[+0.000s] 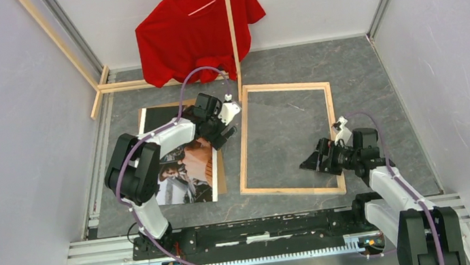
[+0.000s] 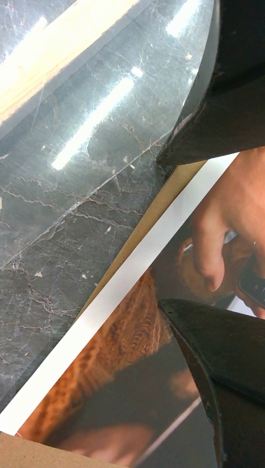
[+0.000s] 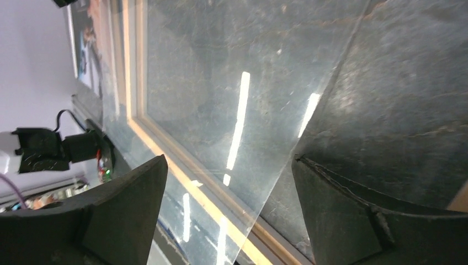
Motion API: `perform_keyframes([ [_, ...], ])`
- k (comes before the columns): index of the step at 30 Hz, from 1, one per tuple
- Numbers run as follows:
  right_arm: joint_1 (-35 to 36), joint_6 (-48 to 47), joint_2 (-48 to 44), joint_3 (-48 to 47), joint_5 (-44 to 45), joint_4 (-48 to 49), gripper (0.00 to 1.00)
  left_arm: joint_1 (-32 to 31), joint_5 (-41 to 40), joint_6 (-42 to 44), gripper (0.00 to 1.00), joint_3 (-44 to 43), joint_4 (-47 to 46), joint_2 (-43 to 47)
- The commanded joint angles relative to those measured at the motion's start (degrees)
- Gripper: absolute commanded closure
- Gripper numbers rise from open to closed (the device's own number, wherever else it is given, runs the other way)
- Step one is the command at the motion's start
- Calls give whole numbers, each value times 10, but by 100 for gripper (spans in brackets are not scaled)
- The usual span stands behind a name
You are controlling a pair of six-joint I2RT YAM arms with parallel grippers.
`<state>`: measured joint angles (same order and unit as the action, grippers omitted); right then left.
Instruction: Put the photo into the frame
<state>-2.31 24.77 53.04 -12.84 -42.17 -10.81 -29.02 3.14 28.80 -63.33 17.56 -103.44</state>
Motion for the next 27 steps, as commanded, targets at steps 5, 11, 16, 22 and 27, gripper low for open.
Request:
perform_keyframes([
  [5,5,32,9,101,0,-104,13,-13,7,-33,4,9,-8,5],
  [11,6,67,22,95,-24,-50,20,-19,6,-39,4,5,-11,-1],
  [16,6,156,23,102,-55,99,20,-19,14,-43,4,4,-4,-5],
  [22,6,297,-16,166,-50,332,19,-20,17,-41,4,4,5,-6],
  [27,5,332,-48,175,-9,395,19,-20,15,-39,4,-1,10,-7],
])
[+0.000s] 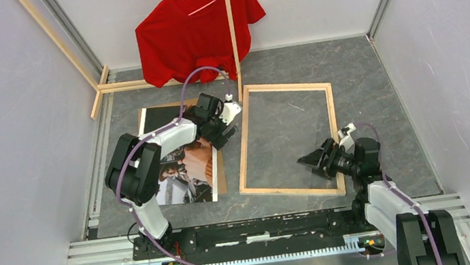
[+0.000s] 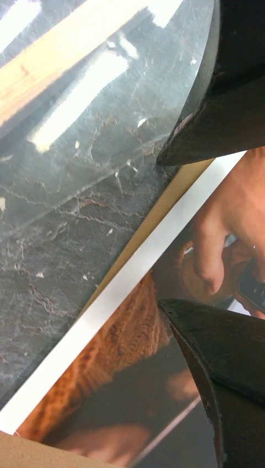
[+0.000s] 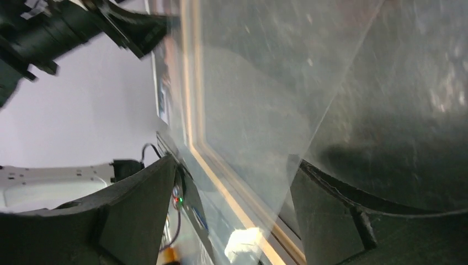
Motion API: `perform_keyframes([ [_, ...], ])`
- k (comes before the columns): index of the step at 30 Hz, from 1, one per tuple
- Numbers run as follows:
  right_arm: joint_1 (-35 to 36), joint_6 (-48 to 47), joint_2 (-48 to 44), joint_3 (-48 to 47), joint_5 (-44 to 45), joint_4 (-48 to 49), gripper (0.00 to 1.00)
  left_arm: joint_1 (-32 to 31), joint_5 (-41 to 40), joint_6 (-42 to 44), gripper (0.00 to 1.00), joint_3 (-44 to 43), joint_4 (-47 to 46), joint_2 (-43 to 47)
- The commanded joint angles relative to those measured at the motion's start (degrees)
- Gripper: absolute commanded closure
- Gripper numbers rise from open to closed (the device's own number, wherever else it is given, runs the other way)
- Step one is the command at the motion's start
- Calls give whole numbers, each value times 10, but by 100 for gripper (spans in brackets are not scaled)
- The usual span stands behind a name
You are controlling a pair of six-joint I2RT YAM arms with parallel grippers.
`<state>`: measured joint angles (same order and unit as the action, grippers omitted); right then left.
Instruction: Put the photo into the frame
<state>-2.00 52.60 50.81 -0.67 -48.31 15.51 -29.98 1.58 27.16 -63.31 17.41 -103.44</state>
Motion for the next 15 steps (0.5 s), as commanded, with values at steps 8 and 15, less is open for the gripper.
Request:
perform_keyframes([
  [8,2,57,-28,54,69,171,23,-12,27,-24,4,0,6,-12],
  [15,2,-16,-25,26,100,114,41,-16,23,-28,4,-2,-3,-13],
])
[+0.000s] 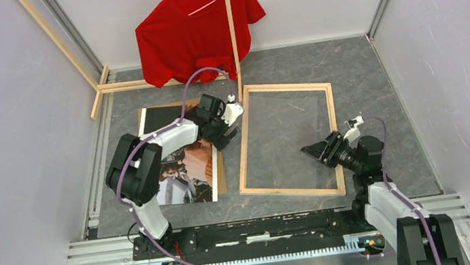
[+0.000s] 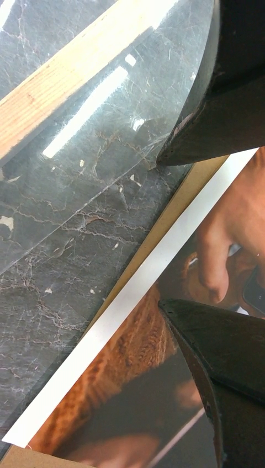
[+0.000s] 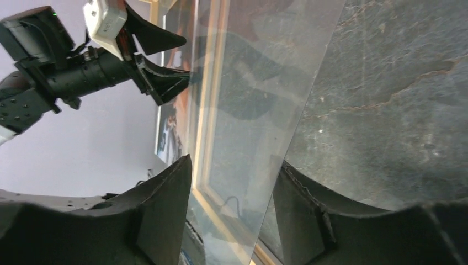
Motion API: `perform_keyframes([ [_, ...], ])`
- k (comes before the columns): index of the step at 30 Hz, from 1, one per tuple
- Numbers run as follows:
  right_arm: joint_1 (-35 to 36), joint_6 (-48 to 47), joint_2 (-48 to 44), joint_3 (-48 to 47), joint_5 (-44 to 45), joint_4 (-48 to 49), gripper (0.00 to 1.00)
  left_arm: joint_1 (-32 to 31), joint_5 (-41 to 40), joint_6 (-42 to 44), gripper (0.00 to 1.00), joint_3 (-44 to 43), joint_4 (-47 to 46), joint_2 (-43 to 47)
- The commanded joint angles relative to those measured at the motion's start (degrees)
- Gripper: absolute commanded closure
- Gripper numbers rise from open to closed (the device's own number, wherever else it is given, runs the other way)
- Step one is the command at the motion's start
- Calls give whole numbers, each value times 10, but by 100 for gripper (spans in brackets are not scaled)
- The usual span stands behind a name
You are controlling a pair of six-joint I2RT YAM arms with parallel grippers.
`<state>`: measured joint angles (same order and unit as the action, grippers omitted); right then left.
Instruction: Put the photo into the frame
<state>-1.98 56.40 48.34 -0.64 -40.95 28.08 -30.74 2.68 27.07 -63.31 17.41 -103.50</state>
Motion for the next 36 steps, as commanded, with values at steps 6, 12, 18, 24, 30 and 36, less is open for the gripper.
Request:
perform_keyframes([
  [6,2,-139,-17,-17,59,-83,76,-8,6,-45,5,-27,-19,-27],
  [12,2,-199,-54,-50,76,-155,86,-13,-6,-52,5,-60,-19,-47],
  [18,2,-266,-100,-103,128,-246,95,-13,-25,-56,2,-71,-21,-47],
  [24,1,-279,-119,-129,150,-278,98,-12,-52,-56,0,-83,-12,-49],
  [30,-3,-306,-82,-165,150,-314,98,-11,-30,-39,0,-89,14,-41],
  [36,-7,-339,-43,-202,128,-338,100,-11,-32,-24,0,-100,42,-40],
])
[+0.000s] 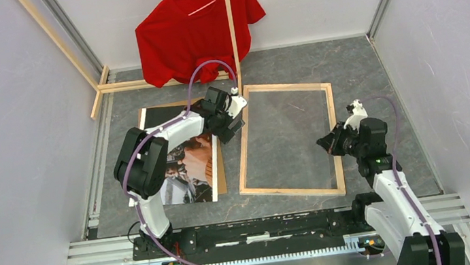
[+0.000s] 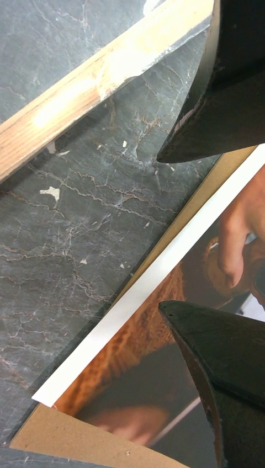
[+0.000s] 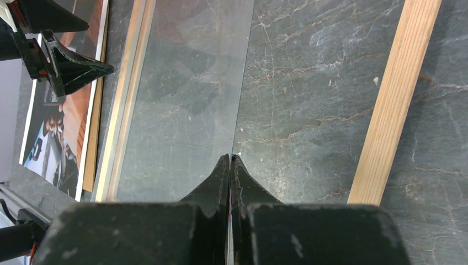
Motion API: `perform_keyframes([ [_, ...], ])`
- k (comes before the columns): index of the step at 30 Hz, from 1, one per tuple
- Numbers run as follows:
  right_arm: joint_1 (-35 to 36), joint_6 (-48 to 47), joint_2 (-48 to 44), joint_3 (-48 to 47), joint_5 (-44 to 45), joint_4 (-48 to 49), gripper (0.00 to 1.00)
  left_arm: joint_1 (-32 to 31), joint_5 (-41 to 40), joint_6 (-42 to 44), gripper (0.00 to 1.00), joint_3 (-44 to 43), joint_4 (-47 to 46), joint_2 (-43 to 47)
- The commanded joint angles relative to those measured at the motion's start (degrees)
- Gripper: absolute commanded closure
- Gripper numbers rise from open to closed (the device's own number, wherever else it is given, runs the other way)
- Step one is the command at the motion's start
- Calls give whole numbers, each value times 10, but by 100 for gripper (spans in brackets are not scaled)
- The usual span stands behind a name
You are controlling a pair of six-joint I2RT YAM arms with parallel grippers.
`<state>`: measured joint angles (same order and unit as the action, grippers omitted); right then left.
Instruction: Put the photo into the frame
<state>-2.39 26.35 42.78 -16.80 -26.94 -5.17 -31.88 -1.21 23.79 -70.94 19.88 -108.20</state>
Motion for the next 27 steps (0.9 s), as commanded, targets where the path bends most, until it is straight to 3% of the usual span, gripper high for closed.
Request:
perform_keyframes([
  [1,-4,-42,15,-44,-11,-9,100,1,6,9,0,-26,18,6],
  [27,-23,-61,6,-61,5,-20,100,3,48,-45,0,-38,17,-19],
])
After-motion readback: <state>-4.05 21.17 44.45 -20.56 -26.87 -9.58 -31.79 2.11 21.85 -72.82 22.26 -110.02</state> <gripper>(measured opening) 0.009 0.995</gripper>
